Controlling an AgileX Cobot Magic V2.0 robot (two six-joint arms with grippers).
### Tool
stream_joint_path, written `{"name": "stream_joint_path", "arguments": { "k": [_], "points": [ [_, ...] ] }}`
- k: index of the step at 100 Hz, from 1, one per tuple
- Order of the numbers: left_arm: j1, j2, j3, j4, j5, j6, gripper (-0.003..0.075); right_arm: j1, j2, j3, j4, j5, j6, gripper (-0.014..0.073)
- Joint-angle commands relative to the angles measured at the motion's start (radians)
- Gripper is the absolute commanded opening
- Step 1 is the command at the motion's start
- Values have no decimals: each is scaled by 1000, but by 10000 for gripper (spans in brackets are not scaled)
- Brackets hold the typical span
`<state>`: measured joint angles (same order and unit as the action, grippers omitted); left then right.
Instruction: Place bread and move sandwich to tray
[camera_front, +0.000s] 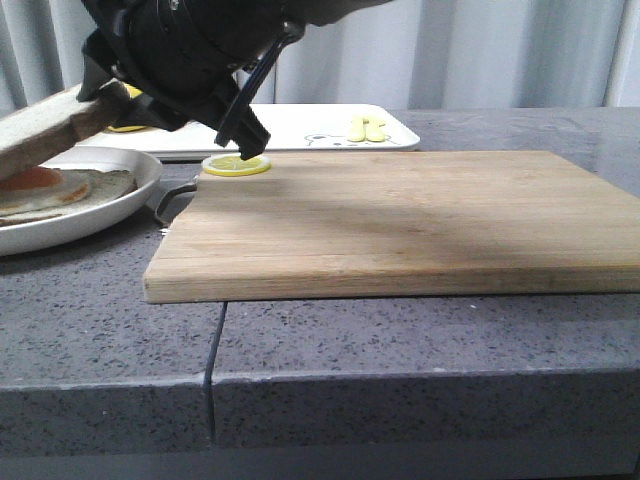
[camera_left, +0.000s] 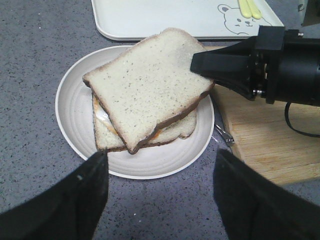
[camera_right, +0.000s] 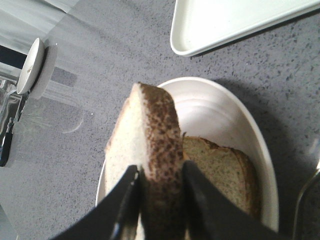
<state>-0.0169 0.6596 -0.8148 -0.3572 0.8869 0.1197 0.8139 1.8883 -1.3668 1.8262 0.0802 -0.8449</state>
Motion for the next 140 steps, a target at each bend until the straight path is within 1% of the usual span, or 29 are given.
{"name": "stream_joint_path", "arguments": {
  "k": [1, 7, 14, 65, 79, 97, 111, 125, 140],
  "points": [
    [1, 6, -35, -22, -62, 0, 418, -2, -47, -27, 45, 1, -17, 380],
    [1, 6, -35, -22, -62, 0, 418, -2, -47, -27, 45, -6, -17, 428],
    [1, 6, -35, -22, -62, 0, 418, -2, -47, -27, 45, -17, -17, 450],
    [1, 6, -35, -22, -62, 0, 418, -3, -47, -27, 0, -74, -17, 451],
    [1, 6, -35, -22, -62, 0, 418, -7, -64, -27, -47, -86, -17, 451],
    [1, 6, -35, -22, -62, 0, 418, -40, -133, -27, -192, -93, -13, 451],
    [1, 6, -35, -22, -62, 0, 418, -94, -221, -27, -331, -67, 1, 451],
    [1, 6, -35, -22, -62, 0, 418, -174, -327, -12, -507, -21, 78, 451],
    [1, 6, -35, -22, -62, 0, 418, -299, -454, 54, -703, 27, 169, 451]
  ]
}}
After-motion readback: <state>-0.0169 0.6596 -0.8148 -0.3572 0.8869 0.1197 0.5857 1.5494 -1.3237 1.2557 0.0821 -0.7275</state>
